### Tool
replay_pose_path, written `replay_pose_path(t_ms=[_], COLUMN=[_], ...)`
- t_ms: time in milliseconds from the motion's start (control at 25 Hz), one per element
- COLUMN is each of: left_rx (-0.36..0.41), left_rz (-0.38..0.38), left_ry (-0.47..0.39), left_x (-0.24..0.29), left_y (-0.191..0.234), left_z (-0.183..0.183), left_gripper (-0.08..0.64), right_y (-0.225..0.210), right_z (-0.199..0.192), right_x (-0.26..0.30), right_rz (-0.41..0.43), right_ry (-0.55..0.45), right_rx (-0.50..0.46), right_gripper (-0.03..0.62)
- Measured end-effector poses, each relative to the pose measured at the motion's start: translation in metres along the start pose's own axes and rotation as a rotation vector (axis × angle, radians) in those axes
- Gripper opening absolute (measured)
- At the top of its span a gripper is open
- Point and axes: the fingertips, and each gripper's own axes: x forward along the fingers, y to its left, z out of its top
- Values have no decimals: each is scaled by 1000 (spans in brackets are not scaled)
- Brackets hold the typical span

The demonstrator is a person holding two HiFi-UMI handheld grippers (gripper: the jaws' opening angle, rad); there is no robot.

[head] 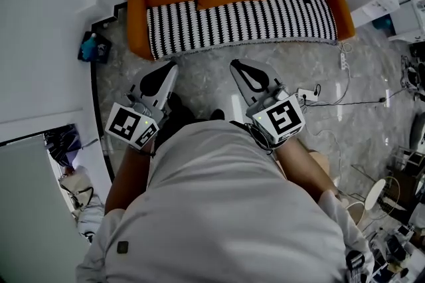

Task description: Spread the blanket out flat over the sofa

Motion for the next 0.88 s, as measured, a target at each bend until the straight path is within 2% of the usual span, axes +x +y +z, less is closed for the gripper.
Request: replay_pose_path(t_ms=[160, 320, 480, 680, 880], left_rx=[-1, 1, 8, 24, 29], left_rz=[0, 4, 12, 8, 11], left_ry=[0, -2, -14, -17, -23], left_x=[-10, -14, -15, -16, -21], left_y=[-29, -41, -49, -50, -48], left_z=[-2, -3, 1, 5, 8], left_gripper=[9, 9, 9, 9, 9], right_y=[15, 19, 18, 15, 18], right_z=[-6, -9, -2, 3, 4], right_x=[-23, -33, -40, -39, -37], right_rz=[14, 26, 27, 1, 18], right_ry=[24, -3, -43, -32, -53], right_rx=[36, 29, 2, 7, -2], right_gripper=[29, 28, 28, 28, 28])
